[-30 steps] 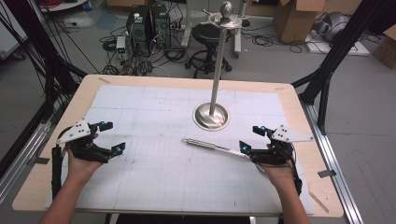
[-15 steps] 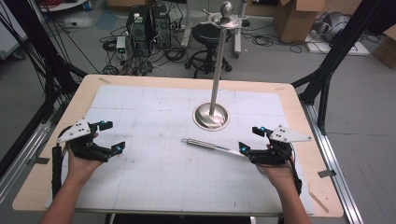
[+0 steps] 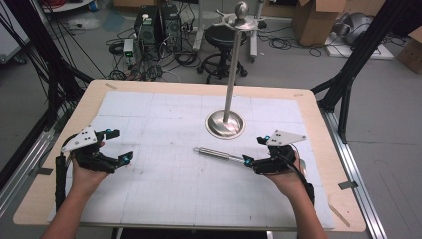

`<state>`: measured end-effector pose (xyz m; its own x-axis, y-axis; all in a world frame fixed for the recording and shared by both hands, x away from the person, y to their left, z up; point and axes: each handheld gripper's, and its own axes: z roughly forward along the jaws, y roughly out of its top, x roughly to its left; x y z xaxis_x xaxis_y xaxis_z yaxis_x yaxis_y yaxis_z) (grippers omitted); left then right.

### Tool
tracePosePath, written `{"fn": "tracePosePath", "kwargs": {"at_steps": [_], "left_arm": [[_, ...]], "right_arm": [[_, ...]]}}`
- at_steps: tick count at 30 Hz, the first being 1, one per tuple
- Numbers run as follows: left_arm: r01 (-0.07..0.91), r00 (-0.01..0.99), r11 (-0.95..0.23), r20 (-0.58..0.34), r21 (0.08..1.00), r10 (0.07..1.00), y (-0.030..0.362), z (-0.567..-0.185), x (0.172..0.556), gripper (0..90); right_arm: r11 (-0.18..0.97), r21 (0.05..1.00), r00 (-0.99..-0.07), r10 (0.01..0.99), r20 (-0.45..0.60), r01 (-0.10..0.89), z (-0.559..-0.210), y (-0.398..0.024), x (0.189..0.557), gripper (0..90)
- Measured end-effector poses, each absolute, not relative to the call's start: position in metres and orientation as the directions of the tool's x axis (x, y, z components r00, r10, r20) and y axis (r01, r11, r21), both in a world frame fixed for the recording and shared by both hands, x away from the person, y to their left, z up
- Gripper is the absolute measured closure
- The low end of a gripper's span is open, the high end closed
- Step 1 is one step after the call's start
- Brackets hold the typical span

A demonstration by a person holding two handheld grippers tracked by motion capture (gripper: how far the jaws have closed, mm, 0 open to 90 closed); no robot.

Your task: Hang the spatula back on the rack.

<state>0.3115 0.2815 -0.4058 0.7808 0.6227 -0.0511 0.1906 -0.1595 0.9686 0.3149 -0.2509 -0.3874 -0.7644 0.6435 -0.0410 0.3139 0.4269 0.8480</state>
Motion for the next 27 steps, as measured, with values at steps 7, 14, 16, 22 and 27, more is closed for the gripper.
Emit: {"fn": "tracePosePath", "kwargs": {"at_steps": [7,14,16,22,27], "left_arm": [[0.187,0.785,-0.142,-0.061,0.972,0.616,0.280,-0.405,0.310,1.7],[0.188,0.783,-0.139,-0.063,0.972,0.619,0.282,-0.405,0.311,1.7],[0.188,0.781,-0.139,-0.062,0.972,0.622,0.282,-0.405,0.311,1.7],[0.186,0.782,-0.145,-0.057,0.972,0.621,0.282,-0.405,0.311,1.7],[0.184,0.782,-0.147,-0.054,0.972,0.621,0.282,-0.404,0.311,1.7]], "right_arm": [[0.517,0.795,-0.800,0.596,-0.070,0.316,-0.384,-0.227,0.331,17.7],[0.608,0.723,-0.830,0.552,-0.087,0.328,-0.383,-0.204,0.348,17.8],[0.628,0.702,-0.835,0.544,-0.086,0.337,-0.384,-0.197,0.353,17.8],[0.683,0.639,-0.850,0.521,-0.084,0.355,-0.391,-0.181,0.364,18.1],[0.732,0.573,-0.861,0.501,-0.088,0.368,-0.397,-0.169,0.372,18.3]]}}
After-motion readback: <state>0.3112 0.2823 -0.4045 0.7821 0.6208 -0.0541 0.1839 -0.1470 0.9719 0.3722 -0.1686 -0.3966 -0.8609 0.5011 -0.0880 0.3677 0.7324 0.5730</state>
